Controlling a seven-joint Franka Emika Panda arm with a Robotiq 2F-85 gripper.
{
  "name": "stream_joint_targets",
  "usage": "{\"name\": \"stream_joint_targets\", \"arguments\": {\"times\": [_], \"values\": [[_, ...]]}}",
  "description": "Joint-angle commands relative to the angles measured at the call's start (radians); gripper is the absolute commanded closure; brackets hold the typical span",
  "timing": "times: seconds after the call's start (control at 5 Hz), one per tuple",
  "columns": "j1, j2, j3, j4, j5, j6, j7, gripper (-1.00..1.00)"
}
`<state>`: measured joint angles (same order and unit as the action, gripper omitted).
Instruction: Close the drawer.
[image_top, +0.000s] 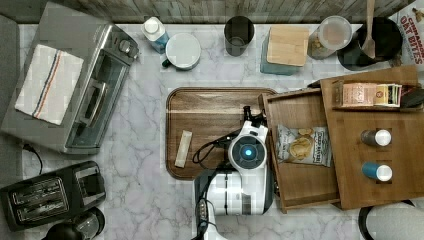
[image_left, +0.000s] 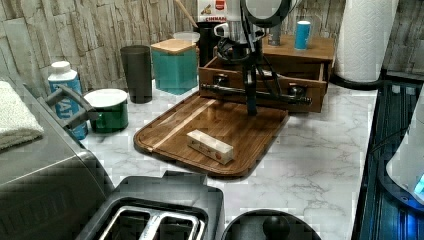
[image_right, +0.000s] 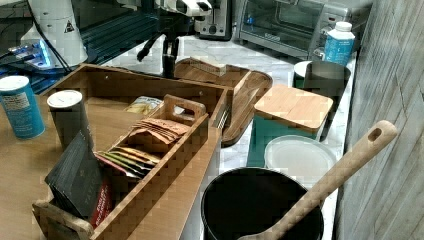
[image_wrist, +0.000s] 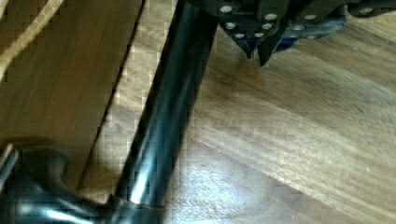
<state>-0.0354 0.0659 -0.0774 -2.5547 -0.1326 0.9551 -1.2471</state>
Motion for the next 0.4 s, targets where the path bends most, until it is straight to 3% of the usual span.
{"name": "stream_joint_targets", "arguments": {"times": [0.2,0.4], "values": [[-0.185,0.127,-0.186,0.47,0.194,-0.168,-0.315,1.0],[-0.207,0.17,-0.233,0.527,0.264,-0.114,-0.405,1.0]]}}
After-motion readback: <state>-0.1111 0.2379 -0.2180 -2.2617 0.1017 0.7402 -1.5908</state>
